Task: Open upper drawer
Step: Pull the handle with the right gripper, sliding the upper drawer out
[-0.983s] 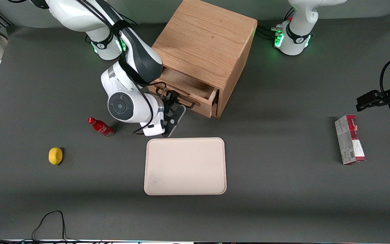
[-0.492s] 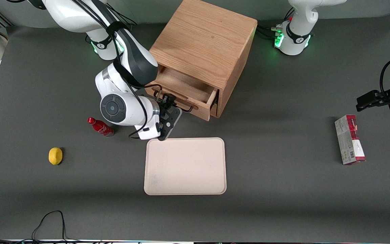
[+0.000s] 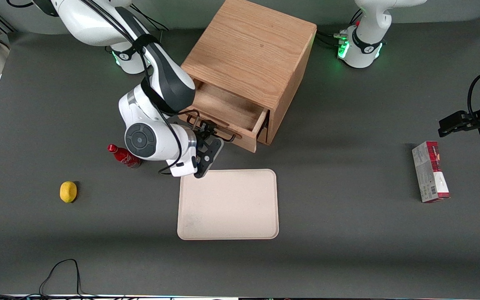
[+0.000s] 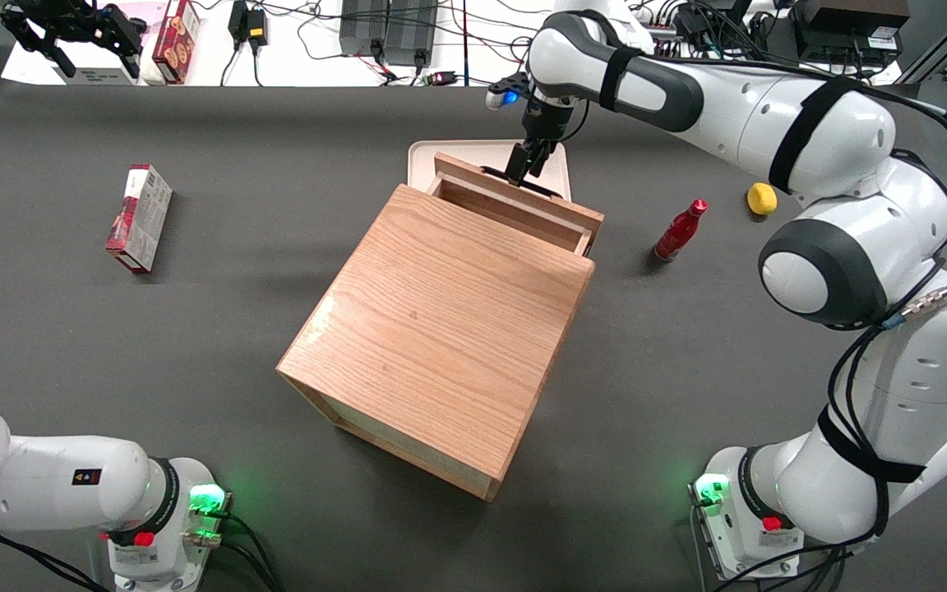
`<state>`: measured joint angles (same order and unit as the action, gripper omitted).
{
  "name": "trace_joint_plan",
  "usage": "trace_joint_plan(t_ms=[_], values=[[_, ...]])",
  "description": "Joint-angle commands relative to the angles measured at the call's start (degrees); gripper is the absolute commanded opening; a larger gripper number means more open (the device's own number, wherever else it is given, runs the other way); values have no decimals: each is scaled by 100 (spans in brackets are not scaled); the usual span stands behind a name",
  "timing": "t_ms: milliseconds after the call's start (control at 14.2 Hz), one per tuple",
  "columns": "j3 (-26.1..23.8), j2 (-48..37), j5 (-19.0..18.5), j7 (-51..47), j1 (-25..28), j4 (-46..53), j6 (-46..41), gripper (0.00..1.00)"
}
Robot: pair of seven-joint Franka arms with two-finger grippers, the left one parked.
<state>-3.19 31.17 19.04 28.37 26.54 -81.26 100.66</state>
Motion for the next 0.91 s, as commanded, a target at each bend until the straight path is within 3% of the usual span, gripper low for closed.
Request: trace_joint_plan(t_ms=[0,843], values=[[-7,170,-93,151,-70,251,-29,100],[-7,601,-76,274,-404,989,-3,100]])
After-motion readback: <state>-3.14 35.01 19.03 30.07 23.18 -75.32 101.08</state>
